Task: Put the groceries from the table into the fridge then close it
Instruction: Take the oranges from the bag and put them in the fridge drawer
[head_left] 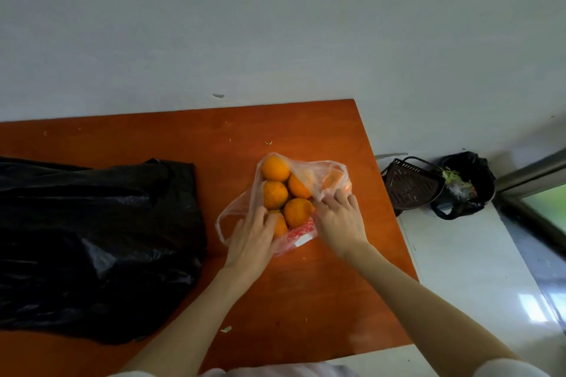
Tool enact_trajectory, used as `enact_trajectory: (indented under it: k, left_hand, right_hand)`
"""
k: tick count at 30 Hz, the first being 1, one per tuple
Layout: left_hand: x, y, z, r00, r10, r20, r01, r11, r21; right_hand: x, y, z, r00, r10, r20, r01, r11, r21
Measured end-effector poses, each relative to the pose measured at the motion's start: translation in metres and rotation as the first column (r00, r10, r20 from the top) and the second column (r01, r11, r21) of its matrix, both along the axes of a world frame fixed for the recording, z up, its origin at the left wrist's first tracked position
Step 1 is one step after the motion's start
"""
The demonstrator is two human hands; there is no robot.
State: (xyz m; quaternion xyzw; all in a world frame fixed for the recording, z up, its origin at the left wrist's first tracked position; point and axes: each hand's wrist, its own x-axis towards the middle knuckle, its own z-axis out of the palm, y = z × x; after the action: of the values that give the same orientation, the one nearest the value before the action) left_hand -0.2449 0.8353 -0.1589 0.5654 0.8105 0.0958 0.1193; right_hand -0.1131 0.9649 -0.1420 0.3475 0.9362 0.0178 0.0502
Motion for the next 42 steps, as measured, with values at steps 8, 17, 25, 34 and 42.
enact_trajectory:
  k: [8,17,25,34,42]
  left_hand:
    - [-0.009,0.004,-0.017,0.98,0.045,0.194,-0.052,0.998,0.03]
    - [-0.006,0.011,-0.025,0.885,0.223,0.408,-0.144,0.966,-0.214]
    - [-0.006,-0.005,0.003,0.686,0.33,0.648,-0.347,0.932,-0.107]
    - [0.027,-0.013,0.042,0.569,0.256,0.782,-0.401,0.916,-0.008]
    - [0.085,-0.035,0.044,0.591,0.188,0.784,-0.259,0.965,-0.036]
  right_hand:
    - [-0.029,0.005,-0.011,0.995,-0.025,-0.1,-0.013,0.933,-0.36]
    - [-0.033,0.006,-0.031,0.983,-0.166,0.072,0.178,0.815,-0.551]
    - [-0.007,-0.011,-0.02,0.929,-0.293,-0.225,0.101,0.787,-0.609]
    - [0.055,-0.034,0.024,0.512,-0.7,-0.497,0.045,0.6,-0.799]
    - [0.149,-0.088,0.032,0.372,-0.801,-0.469,0.244,0.572,-0.783]
